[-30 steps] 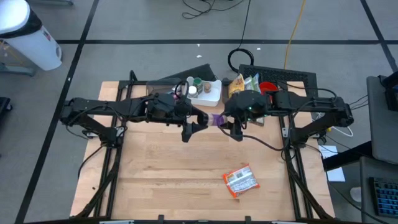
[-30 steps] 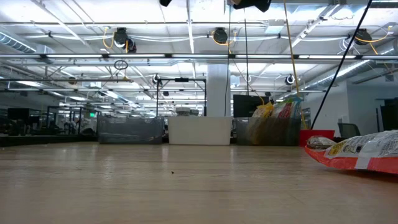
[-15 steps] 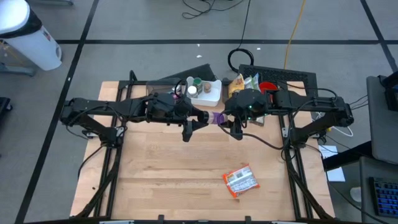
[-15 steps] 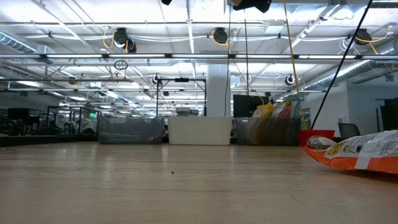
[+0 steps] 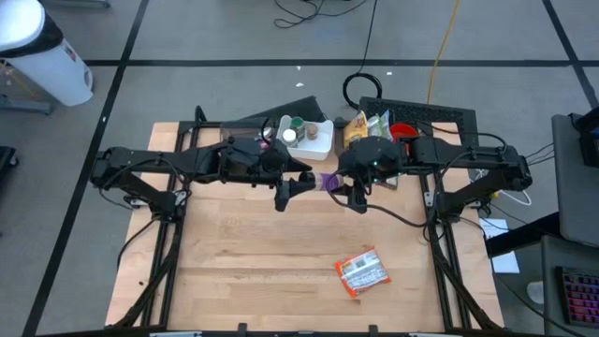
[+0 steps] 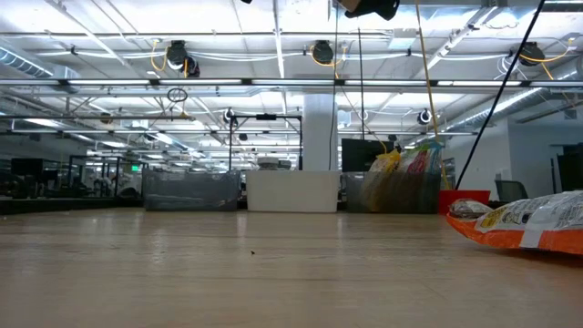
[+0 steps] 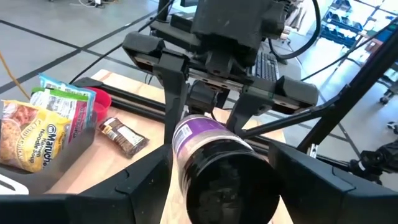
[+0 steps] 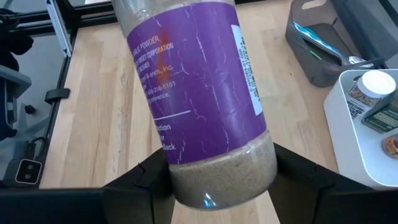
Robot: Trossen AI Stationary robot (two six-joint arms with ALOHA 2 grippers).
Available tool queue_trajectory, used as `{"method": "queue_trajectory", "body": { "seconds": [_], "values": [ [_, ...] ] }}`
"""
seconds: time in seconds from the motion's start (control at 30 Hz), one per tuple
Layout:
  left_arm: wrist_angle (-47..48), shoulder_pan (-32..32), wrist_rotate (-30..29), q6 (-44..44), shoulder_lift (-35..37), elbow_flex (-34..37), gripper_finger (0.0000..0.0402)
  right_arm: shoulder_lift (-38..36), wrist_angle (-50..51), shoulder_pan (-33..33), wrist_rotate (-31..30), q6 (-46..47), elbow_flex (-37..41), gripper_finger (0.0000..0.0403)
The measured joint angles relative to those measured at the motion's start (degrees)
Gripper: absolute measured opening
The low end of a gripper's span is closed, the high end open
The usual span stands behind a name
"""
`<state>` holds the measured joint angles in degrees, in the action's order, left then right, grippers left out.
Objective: Pick & Place Food Item
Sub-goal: Put the black seasoning bottle into the white bin
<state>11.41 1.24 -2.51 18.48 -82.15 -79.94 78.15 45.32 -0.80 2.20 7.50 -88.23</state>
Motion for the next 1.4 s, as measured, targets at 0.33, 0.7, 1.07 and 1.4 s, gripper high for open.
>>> {"method": "queue_trajectory", "body": {
  "seconds": [0.33,0.7,1.07,1.4],
  "values": [
    [0.9,0.0,0.9,-0.1,0.0,0.0,0.0239,0.0,-0.1,0.0,-0.3,0.4,0.0,0.0192],
    [3.4,0.0,1.1,-0.2,0.0,-0.1,0.0255,0.0,-0.2,0.0,-0.5,0.9,0.0,0.0192],
    [4.0,0.0,1.0,-1.3,0.0,-0.1,0.0243,0.0,-1.0,-0.4,-0.5,1.8,0.0,0.0192],
    [4.9,-0.1,-0.1,-1.3,0.0,-0.1,0.0229,0.0,-0.9,-0.4,-0.6,1.4,0.0,0.0192]
  ]
}}
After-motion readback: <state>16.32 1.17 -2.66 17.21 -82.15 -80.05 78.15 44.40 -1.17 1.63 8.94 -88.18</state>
